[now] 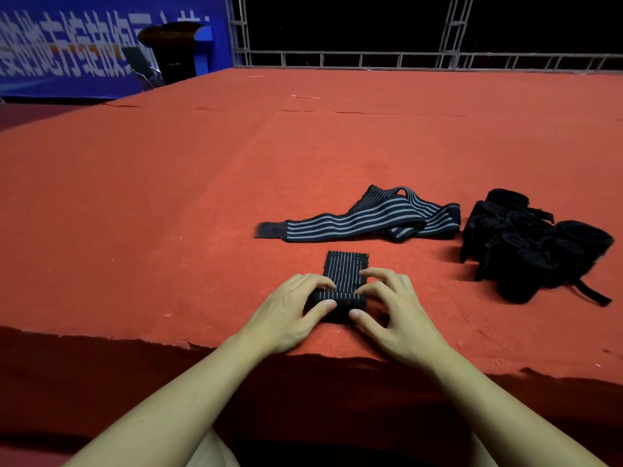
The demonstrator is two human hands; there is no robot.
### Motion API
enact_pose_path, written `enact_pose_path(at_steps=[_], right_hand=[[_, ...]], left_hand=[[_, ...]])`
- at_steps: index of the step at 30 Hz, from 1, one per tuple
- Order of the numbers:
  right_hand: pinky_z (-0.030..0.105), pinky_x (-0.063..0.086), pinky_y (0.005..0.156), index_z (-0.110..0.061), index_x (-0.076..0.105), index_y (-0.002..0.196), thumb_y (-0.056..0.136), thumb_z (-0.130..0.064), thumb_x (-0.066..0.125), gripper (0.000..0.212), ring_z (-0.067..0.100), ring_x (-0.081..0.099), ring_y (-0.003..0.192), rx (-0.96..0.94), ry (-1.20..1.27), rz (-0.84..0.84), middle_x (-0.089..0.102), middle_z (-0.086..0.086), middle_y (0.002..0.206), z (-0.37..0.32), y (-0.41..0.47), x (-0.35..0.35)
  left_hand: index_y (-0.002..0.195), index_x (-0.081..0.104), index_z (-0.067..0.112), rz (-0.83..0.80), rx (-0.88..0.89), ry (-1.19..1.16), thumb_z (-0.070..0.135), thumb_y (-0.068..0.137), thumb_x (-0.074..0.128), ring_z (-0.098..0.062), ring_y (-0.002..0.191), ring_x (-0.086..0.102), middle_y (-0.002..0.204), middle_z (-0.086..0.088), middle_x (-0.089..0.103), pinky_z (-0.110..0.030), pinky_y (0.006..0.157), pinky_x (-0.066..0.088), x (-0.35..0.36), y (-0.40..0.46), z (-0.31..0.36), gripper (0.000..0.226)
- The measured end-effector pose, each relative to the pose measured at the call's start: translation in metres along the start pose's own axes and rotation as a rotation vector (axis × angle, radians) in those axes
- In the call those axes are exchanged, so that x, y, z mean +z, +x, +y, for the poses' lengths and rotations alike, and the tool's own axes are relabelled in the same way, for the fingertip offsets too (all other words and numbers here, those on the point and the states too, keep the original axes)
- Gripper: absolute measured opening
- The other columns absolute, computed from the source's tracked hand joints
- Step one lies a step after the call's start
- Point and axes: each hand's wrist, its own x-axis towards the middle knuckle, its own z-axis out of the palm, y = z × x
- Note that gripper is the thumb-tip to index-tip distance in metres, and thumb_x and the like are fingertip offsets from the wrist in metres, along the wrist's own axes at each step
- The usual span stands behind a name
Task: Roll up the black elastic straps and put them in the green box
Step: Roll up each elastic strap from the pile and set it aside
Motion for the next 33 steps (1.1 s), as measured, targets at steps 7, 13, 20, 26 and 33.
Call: enact_pose_path(at_steps=[7, 13, 20, 26, 33], right_hand=[[0.04, 0.045, 0.096, -0.029, 0.063, 0.101, 0.092, -0.059, 0.053, 0.033, 0.007, 0.049, 0.106, 0.03, -0.007, -0.024, 0.062, -0.023, 0.104, 0.0011, 0.0006, 0.0017], [0.037, 0.047, 0.094, -0.03, 0.066, 0.098, 0.092, -0.059, 0.053, 0.032, 0.008, 0.051, 0.103, 0.046, 0.037, -0.018, 0.064, -0.022, 0.098, 0.0038, 0.0028, 0.0016], [0.033, 0.044, 0.095, -0.042, 0.055, 0.12, 0.091, -0.059, 0.049, 0.034, 0.004, 0.053, 0.103, 0.093, 0.072, -0.022, 0.059, -0.022, 0.103, 0.003, 0.0015, -0.0006], [0.036, 0.046, 0.093, -0.043, 0.056, 0.117, 0.1, -0.049, 0.049, 0.019, 0.004, 0.052, 0.101, 0.072, 0.064, -0.026, 0.06, -0.023, 0.099, 0.0008, 0.002, -0.0014], [0.028, 0.043, 0.099, -0.038, 0.059, 0.127, 0.087, -0.061, 0.061, 0.046, 0.006, 0.048, 0.108, 0.038, -0.014, -0.04, 0.058, -0.022, 0.117, 0.0015, 0.0023, 0.0004]], left_hand=[[0.118, 0.062, 0.026, -0.014, 0.01, 0.0, 0.046, 0.103, 0.043, -0.008, 0.1, 0.055, 0.107, 0.013, 0.064, -0.027, 0.095, 0.042, 0.0003, 0.0004, 0.0044, 0.032], [0.126, 0.058, 0.027, -0.005, 0.087, 0.015, 0.041, 0.098, 0.06, -0.005, 0.118, 0.05, 0.125, 0.017, 0.054, -0.025, 0.103, 0.041, 0.0, 0.0003, 0.0022, 0.031], [0.137, 0.052, 0.034, -0.035, 0.082, 0.002, 0.04, 0.097, 0.063, -0.005, 0.109, 0.049, 0.12, 0.018, 0.058, -0.023, 0.098, 0.043, 0.0008, -0.0006, 0.0038, 0.043], [0.137, 0.053, 0.038, -0.055, 0.062, -0.045, 0.038, 0.099, 0.062, -0.002, 0.112, 0.055, 0.131, 0.019, 0.043, -0.025, 0.097, 0.049, -0.0001, -0.0026, 0.0051, 0.038], [0.139, 0.054, 0.035, -0.067, -0.018, -0.043, 0.044, 0.103, 0.054, -0.002, 0.12, 0.052, 0.133, 0.023, 0.038, -0.034, 0.107, 0.045, 0.0036, 0.0013, 0.0027, 0.037]])
